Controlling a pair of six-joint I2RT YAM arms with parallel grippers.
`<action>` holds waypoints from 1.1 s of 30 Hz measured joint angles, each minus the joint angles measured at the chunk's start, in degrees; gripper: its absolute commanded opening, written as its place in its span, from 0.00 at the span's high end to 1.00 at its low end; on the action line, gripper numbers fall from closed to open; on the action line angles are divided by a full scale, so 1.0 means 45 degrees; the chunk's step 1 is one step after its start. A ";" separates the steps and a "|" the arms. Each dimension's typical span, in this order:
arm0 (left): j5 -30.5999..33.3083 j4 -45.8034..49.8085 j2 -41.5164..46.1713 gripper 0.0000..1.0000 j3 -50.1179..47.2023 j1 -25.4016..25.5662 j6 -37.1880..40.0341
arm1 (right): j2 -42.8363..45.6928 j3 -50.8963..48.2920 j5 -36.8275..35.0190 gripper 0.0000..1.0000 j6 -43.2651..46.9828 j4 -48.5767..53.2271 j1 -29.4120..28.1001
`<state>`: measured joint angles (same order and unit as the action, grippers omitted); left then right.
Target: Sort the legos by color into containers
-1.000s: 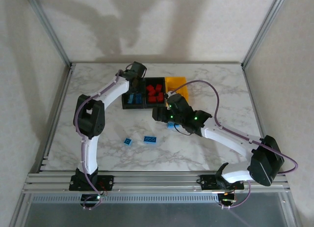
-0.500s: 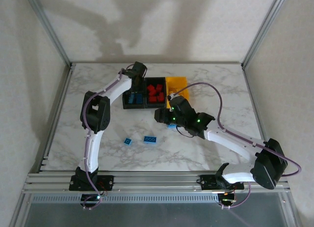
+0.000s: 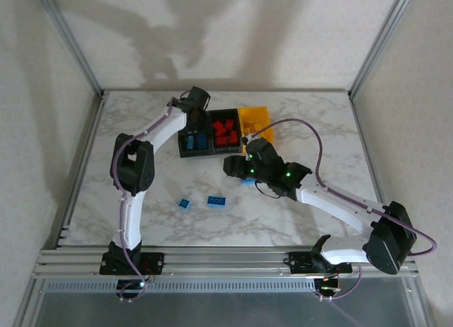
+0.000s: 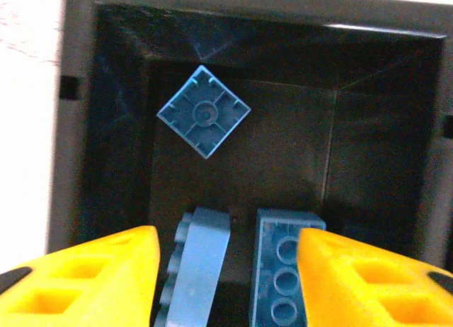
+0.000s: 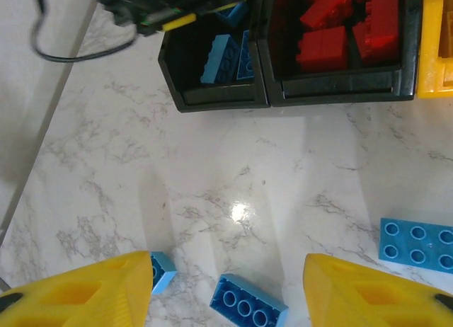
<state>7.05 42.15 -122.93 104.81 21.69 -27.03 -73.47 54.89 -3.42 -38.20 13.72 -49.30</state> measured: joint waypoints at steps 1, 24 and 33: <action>-0.0063 -0.0053 0.0529 0.42 -0.0359 0.0029 0.0010 | 0.0044 -0.0005 0.0005 0.41 0.0010 0.0068 0.0000; -0.2438 -0.1773 0.8500 0.13 -0.9816 0.3313 -0.1384 | 0.2905 -0.1933 -0.0238 0.23 -0.0729 0.2108 0.0044; -0.2307 -0.2380 0.8854 0.07 -1.0914 0.5498 -0.3551 | 0.4197 -0.3128 0.0389 0.25 -0.1520 0.3240 0.0437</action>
<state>-3.33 31.44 -83.09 55.70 46.44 -43.00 -54.59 40.82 -1.67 -45.04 28.29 -47.33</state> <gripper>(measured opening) 0.922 0.754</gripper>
